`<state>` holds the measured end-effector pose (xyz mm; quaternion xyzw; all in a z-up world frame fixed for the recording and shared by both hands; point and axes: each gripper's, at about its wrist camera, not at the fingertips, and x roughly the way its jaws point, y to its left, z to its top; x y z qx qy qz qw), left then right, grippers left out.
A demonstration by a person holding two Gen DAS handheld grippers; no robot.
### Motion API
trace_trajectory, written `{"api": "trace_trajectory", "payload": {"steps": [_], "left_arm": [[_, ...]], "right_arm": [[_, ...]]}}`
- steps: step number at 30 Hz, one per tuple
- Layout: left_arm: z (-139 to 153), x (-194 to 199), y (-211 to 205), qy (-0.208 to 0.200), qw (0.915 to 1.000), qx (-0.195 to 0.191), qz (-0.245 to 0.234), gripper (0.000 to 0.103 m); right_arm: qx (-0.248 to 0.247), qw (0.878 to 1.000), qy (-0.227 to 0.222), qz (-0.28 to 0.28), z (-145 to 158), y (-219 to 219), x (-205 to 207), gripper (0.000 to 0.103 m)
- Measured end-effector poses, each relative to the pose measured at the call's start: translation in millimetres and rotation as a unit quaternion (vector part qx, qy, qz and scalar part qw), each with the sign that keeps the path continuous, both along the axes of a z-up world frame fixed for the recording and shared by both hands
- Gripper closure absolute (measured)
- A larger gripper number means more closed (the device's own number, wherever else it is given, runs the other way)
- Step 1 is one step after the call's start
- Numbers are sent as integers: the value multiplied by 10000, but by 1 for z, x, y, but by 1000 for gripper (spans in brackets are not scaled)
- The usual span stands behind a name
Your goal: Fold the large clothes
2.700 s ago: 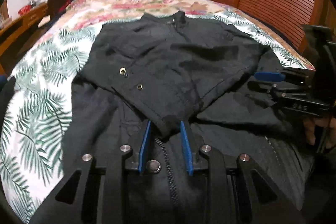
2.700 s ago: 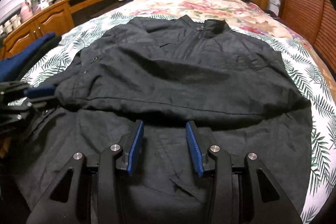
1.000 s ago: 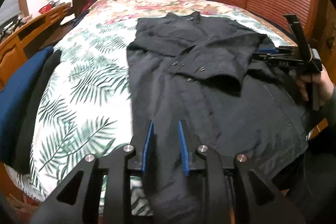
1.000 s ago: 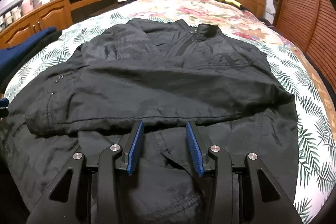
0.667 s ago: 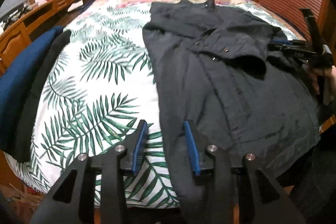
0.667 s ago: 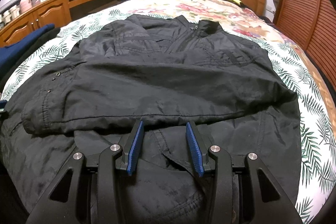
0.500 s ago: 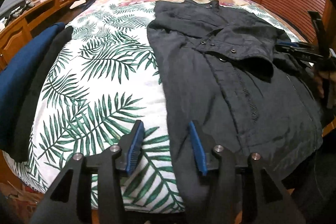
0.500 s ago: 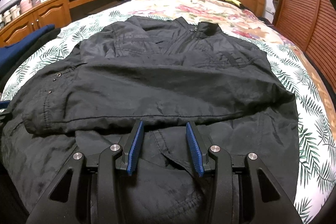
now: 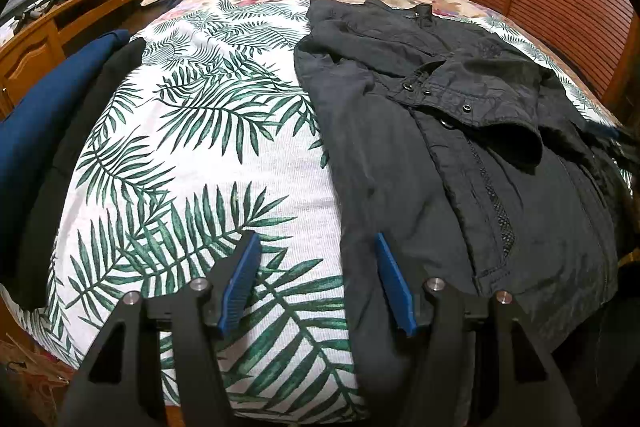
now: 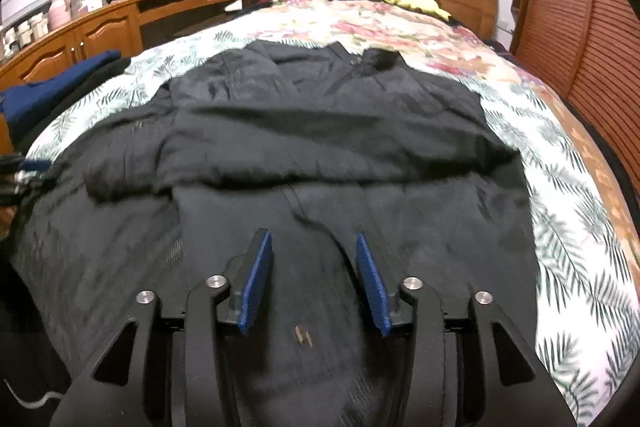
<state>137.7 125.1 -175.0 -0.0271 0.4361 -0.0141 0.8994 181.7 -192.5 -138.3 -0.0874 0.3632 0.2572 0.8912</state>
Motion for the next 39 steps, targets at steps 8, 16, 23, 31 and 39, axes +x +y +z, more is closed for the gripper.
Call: {"api": "trace_trajectory", "payload": {"steps": [8, 16, 23, 31, 39], "left_arm": [[2, -1, -2, 16, 10000, 35, -36, 44], [8, -19, -7, -55, 9998, -143, -132, 44], [10, -39, -13, -76, 9985, -411, -340, 44], [9, -50, -16, -94, 9974, -584, -421, 44], [6, -65, -23, -73, 9976, -458, -508, 56]], "right_arm": [[-313, 9971, 292, -625, -20, -80, -32, 41], [-60, 9905, 671, -1199, -21, -130, -59, 41], [73, 9899, 944, -1052, -26, -134, -79, 40], [397, 9938, 769, -700, -7, -115, -86, 59], [215, 9927, 913, -761, -12, -115, -87, 59]]}}
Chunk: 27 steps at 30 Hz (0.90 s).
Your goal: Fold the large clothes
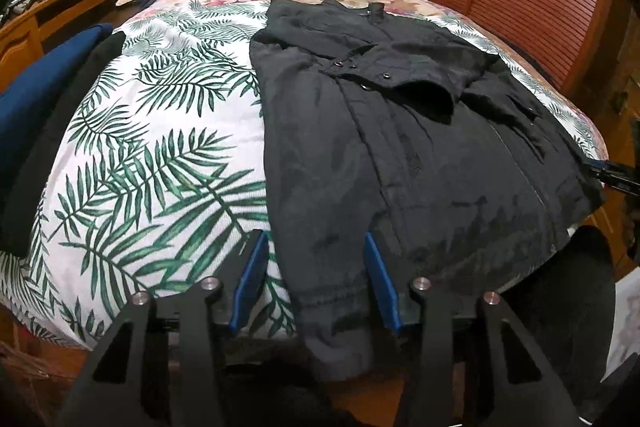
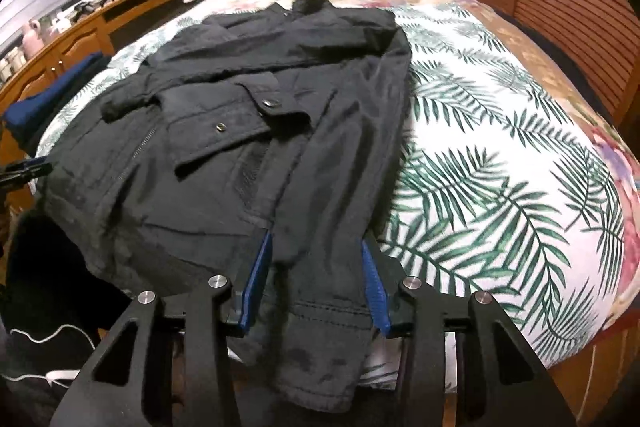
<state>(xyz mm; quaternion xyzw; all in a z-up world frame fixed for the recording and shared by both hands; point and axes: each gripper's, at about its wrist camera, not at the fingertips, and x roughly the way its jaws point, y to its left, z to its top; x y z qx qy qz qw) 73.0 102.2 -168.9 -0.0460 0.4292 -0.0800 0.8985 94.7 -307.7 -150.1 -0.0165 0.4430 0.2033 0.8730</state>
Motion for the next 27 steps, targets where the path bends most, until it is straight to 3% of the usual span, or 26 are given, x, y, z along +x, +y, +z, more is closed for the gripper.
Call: {"api": "trace_trajectory", "payload": {"steps": [5, 15, 22, 27], "left_arm": [[-2, -7, -1, 21, 9999, -112, -12, 62], [-9, -12, 0, 102, 9998, -178, 4, 62], [-9, -13, -3, 95, 9997, -207, -12, 63], [-7, -14, -3, 27, 9998, -213, 35, 75]], "right_arm": [[250, 9995, 112, -144, -4, -13, -4, 59], [-85, 9996, 112, -256, -10, -19, -7, 59], [66, 9994, 260, -195, -17, -18, -5, 58], [138, 9996, 214, -113, -13, -12, -6, 61]]}}
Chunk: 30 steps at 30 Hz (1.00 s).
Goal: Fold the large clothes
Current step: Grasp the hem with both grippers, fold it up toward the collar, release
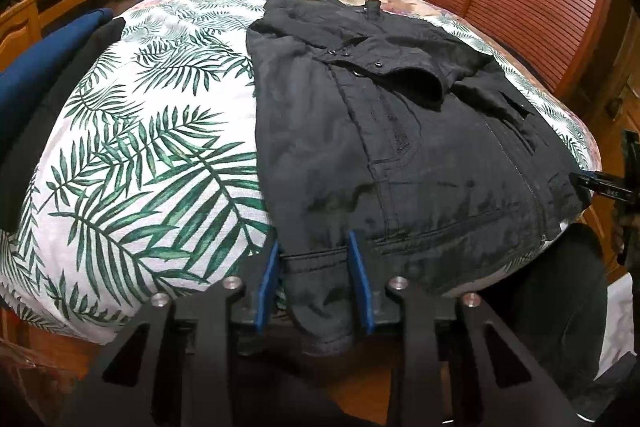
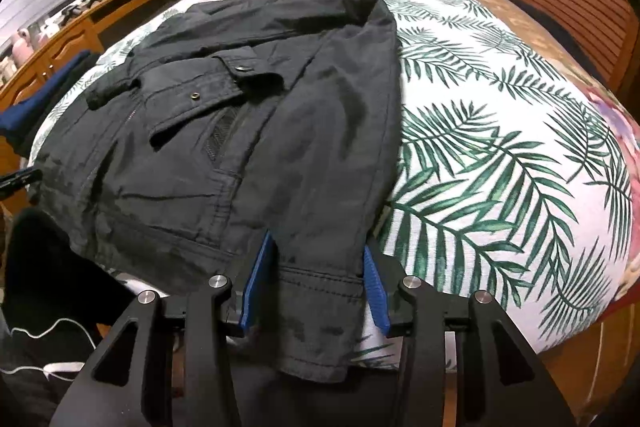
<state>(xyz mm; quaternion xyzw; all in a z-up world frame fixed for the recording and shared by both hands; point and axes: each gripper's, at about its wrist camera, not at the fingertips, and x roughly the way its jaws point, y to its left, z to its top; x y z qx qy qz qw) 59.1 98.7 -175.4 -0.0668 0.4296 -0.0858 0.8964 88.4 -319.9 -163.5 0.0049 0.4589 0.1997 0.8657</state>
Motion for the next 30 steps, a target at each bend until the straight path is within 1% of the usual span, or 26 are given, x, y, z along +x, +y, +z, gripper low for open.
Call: {"api": "trace_trajectory", "payload": {"steps": [3, 5, 6, 7, 8, 9, 10, 12, 16, 17, 19, 20, 21, 22, 24, 25, 26, 30], "left_arm": [[3, 0, 2, -31, 10000, -57, -4, 83], [6, -1, 0, -75, 9999, -58, -63, 89], [7, -1, -1, -86, 9999, -56, -84, 91], [10, -2, -2, -129, 9999, -36, -108, 96], [14, -2, -3, -181, 9998, -30, -127, 98], [19, -3, -4, -229, 9996, -37, -128, 99], [26, -3, -4, -307, 9994, -53, -119, 100], [45, -6, -4, -517, 9985, -74, -135, 100], [87, -9, -4, -899, 9957, -116, -212, 100], [99, -9, -5, -977, 9947, -178, -279, 100], [120, -7, -5, -1076, 9923, -455, -418, 101], [130, -7, -8, -1163, 9911, -449, -467, 101], [145, -8, -11, -1311, 9895, -341, -507, 101], [155, -9, -12, -1407, 9882, -311, -517, 101], [184, -13, -13, -1657, 9841, -306, -552, 101], [194, -14, -12, -1747, 9826, -310, -553, 101], [211, -18, -12, -1902, 9797, -304, -564, 101], [258, -31, -9, -2320, 9707, -228, -583, 101]], "right_arm": [[41, 10000, -26, 38, 3, 1, 0, 62], [-53, 10000, -34, 65, 2, 4, -1, 63], [-81, 9999, -37, 73, 1, 4, 0, 66], [-96, 9999, -40, 84, 0, 5, 0, 74], [-38, 9999, -52, 109, 1, 3, 0, 77], [33, 9999, -58, 131, 3, 3, 0, 84], [82, 9998, -108, 140, 8, 2, 0, 88], [166, 9993, -285, 146, 22, 2, -1, 90], [424, 9955, -839, 136, 70, 1, -3, 93], [488, 9930, -1066, 118, 88, 2, -5, 94], [637, 9884, -1377, 104, 113, 2, -8, 95], [706, 9835, -1661, 82, 132, 3, -12, 95], [707, 9805, -1829, 98, 144, 4, -15, 95], [745, 9772, -1982, 132, 158, 5, -19, 95], [826, 9710, -2241, 118, 183, 5, -25, 95], [825, 9681, -2362, 136, 195, 4, -28, 95], [819, 9648, -2495, 114, 208, 3, -31, 95], [857, 9537, -2880, 82, 251, -7, -42, 95]]}}
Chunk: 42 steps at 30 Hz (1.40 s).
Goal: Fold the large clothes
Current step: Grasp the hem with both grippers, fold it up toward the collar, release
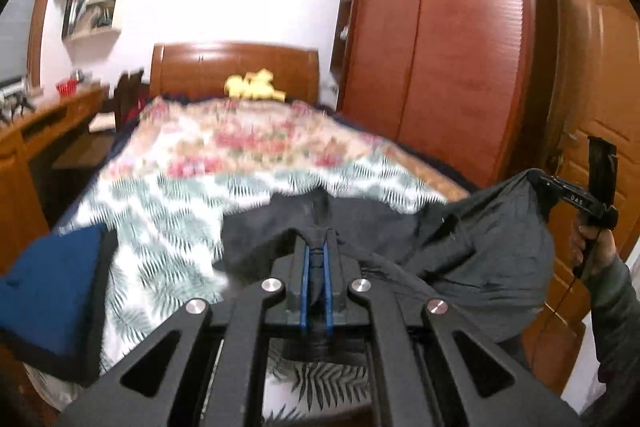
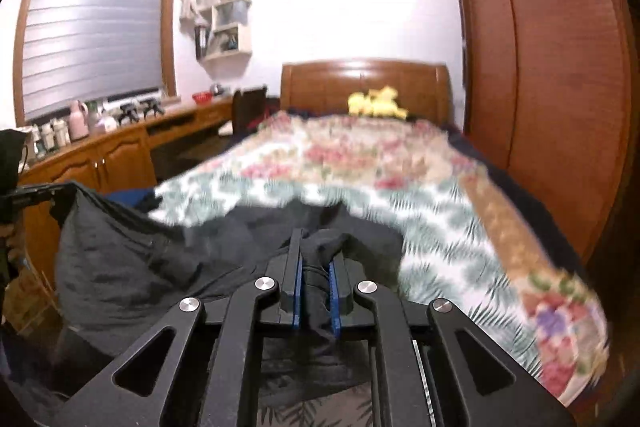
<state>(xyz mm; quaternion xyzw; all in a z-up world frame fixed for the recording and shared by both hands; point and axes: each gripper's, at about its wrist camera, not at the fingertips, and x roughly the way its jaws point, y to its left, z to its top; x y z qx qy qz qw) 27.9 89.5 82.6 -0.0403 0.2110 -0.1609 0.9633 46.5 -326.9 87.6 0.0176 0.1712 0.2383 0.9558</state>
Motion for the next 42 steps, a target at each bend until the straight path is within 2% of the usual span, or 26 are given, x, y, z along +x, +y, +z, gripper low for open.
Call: {"api": "trace_trajectory", "payload": {"steps": [4, 7, 11, 15, 21, 26, 34, 42], "left_arm": [[38, -22, 3, -396, 9985, -292, -227, 101], [58, -41, -2, -777, 9969, -27, -103, 101], [64, -40, 4, -822, 9965, -136, -84, 101], [39, -8, 9, -469, 9988, -109, 28, 101], [-20, 67, -1, 131, 9990, 242, 360, 101], [-47, 116, 4, 404, 9977, 130, 532, 101], [-72, 154, -8, 561, 9952, 452, 665, 100], [-115, 171, -13, 833, 9917, 687, 695, 99]], "right_arm": [[67, 9990, -442, -35, 41, -11, -22, 96], [78, 9972, -744, -94, 64, -21, -43, 96], [79, 9956, -916, -203, 74, -36, -55, 96], [-113, 9978, -599, -270, 49, -31, -32, 95], [-516, 9980, 119, -350, -18, -3, 41, 95], [-602, 9958, 456, -513, -51, 8, 101, 95], [-877, 9922, 650, -605, -82, 18, 142, 94], [-1227, 9827, 1190, -719, -139, 23, 169, 93]]}}
